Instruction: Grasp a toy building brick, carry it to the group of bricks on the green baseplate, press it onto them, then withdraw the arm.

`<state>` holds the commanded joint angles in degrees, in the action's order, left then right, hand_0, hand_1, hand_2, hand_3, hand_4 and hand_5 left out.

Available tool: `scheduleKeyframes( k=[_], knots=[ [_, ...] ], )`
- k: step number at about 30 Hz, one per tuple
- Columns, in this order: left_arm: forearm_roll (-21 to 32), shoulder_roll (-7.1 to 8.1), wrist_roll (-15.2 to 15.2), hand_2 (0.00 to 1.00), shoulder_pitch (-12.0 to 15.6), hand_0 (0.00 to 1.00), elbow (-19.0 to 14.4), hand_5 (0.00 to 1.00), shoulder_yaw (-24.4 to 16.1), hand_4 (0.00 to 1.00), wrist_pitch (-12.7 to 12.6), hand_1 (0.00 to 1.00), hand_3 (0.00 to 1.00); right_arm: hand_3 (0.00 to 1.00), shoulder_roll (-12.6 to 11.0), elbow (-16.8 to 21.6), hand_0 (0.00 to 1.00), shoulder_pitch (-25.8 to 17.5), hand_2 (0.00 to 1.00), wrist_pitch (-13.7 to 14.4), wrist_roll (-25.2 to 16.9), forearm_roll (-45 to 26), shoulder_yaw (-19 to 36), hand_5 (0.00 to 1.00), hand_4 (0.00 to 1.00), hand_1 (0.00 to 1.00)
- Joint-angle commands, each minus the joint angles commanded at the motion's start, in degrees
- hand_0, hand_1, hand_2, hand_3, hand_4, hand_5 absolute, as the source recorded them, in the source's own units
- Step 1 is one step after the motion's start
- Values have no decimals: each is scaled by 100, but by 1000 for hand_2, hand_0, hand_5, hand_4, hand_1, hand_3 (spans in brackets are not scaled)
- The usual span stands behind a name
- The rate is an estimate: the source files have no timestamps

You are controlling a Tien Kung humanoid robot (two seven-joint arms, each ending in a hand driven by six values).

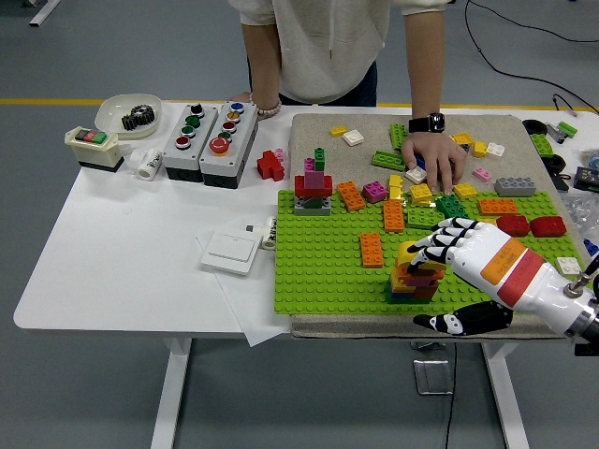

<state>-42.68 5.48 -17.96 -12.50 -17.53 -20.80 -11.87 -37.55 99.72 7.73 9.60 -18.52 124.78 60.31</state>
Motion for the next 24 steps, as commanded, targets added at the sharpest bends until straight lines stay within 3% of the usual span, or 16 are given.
scheduleKeyframes(
  k=[24],
  knots=[
    [-67, -8, -19, 738, 24, 758, -9, 661, -32, 646, 22, 768, 585, 597, 25, -193, 750, -28, 704, -32, -12, 35, 1, 604, 906, 663]
  ],
)
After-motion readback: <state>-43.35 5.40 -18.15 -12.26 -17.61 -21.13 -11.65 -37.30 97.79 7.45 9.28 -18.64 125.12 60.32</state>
